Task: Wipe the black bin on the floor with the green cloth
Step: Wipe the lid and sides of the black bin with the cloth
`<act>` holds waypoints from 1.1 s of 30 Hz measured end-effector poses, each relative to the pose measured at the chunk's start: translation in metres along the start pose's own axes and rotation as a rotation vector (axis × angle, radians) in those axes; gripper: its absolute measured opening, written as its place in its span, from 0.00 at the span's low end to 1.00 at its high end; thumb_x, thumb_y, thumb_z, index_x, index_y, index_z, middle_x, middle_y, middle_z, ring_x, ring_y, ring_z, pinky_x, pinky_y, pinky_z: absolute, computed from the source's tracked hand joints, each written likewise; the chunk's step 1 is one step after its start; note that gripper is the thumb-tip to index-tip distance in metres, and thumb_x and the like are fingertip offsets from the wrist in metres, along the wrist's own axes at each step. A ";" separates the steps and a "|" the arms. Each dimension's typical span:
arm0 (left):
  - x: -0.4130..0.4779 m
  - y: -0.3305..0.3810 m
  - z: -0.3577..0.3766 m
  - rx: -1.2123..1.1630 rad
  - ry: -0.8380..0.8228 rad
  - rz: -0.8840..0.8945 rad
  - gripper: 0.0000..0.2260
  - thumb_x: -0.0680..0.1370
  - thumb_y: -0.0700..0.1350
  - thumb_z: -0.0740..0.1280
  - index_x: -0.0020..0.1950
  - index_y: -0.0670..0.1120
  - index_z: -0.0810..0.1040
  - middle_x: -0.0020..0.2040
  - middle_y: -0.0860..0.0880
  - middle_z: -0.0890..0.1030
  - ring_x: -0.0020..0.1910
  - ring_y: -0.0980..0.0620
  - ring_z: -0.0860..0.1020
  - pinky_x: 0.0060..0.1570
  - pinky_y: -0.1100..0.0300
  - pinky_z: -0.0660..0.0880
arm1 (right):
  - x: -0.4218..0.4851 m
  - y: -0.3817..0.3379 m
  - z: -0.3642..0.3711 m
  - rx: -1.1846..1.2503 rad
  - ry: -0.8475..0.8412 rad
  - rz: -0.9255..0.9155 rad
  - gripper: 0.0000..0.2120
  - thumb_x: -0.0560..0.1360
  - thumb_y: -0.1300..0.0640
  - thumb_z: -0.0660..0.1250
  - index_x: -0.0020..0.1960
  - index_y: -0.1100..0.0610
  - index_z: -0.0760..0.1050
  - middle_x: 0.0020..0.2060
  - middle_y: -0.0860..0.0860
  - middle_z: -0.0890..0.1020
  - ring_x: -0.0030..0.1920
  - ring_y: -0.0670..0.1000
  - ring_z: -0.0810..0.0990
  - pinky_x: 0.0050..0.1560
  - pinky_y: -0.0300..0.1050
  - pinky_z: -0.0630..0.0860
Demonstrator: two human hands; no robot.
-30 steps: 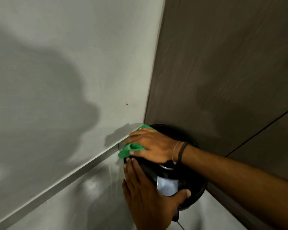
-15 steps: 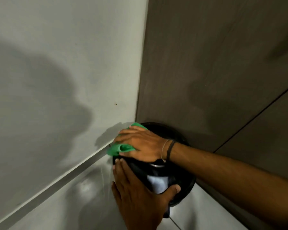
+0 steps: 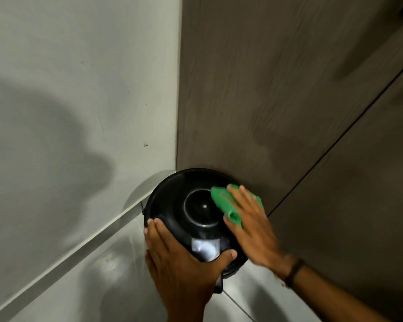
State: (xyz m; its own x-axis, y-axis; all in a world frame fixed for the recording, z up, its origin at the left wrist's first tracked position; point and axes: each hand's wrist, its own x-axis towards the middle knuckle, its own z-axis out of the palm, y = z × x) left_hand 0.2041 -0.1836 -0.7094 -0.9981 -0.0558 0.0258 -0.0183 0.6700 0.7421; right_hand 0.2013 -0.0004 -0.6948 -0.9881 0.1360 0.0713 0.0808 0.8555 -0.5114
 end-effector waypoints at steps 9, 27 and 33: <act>0.004 0.002 0.004 0.009 -0.025 -0.011 0.69 0.56 0.73 0.69 0.85 0.37 0.48 0.85 0.37 0.54 0.85 0.40 0.53 0.81 0.41 0.57 | 0.062 -0.072 0.035 -0.330 -0.233 -0.359 0.29 0.84 0.41 0.57 0.84 0.41 0.59 0.86 0.45 0.58 0.86 0.52 0.48 0.85 0.57 0.42; 0.005 -0.009 0.011 0.027 0.046 -0.027 0.64 0.62 0.67 0.79 0.84 0.50 0.42 0.86 0.41 0.52 0.86 0.39 0.50 0.81 0.42 0.54 | 0.020 -0.049 0.023 -0.376 -0.174 -0.243 0.32 0.82 0.39 0.51 0.85 0.44 0.57 0.86 0.47 0.59 0.86 0.54 0.49 0.85 0.59 0.44; 0.006 -0.004 0.002 -0.022 -0.037 -0.090 0.82 0.41 0.86 0.67 0.85 0.48 0.42 0.86 0.43 0.54 0.86 0.42 0.52 0.80 0.39 0.60 | 0.076 -0.056 0.013 -0.354 -0.265 -0.265 0.30 0.85 0.42 0.56 0.85 0.42 0.54 0.87 0.46 0.54 0.87 0.53 0.45 0.85 0.58 0.40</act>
State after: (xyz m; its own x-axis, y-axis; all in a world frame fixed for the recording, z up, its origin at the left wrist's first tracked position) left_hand 0.1983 -0.1855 -0.7134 -0.9940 -0.0876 -0.0659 -0.1071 0.6468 0.7551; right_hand 0.1201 -0.0442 -0.6720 -0.9760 -0.2008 -0.0841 -0.1833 0.9663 -0.1808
